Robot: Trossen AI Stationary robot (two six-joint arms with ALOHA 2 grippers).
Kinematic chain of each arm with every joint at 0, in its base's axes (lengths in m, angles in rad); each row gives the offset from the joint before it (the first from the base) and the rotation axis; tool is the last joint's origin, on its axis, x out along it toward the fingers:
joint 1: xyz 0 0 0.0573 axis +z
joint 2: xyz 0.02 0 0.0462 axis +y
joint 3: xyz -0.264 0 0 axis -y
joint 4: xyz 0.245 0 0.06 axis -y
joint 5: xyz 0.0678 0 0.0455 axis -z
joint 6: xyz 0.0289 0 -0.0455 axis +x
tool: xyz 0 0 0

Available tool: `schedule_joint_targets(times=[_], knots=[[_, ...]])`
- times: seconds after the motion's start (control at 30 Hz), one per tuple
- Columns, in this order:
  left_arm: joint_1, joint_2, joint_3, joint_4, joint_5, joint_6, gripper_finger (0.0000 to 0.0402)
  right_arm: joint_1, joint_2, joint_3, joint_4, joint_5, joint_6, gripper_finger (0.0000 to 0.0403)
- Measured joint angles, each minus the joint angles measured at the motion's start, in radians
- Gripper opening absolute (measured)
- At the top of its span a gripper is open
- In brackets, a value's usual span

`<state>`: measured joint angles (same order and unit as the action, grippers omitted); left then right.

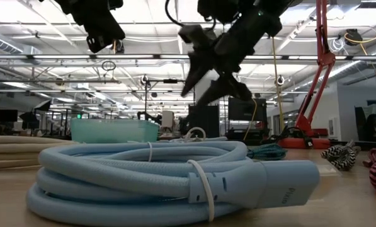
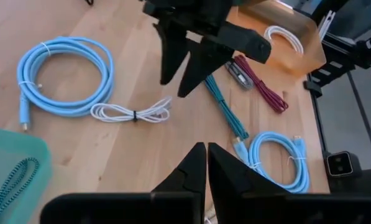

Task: Pick & Place USB Port
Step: Put the white USB cable into the blue bin

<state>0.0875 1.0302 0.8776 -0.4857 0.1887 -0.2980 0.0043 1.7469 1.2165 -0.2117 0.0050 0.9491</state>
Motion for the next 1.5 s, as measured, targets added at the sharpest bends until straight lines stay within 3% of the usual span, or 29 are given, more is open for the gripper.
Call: schedule_joint_targets(times=[0.67, 0.93, 1.23, 1.5], knots=[[-0.135, 0.0, 0.0, -0.02, -0.086, -0.073, 0.0003, -0.023, 0.085, 0.003, 0.007, 0.05, -0.107, 0.0171], [-0.15, 0.0, 0.0, -0.02, -0.087, -0.082, 0.002, -0.011, 0.085, 0.003, -0.003, 0.05, -0.124, 0.0171], [-0.151, 0.0, 0.0, -0.02, -0.087, -0.082, 0.0004, 0.013, 0.085, 0.003, -0.055, 0.068, -0.125, 0.0171], [-0.151, 0.001, 0.0, -0.02, -0.104, -0.083, 0.0017, 0.027, 0.164, 0.006, -0.013, 0.073, -0.113, 0.0171]])
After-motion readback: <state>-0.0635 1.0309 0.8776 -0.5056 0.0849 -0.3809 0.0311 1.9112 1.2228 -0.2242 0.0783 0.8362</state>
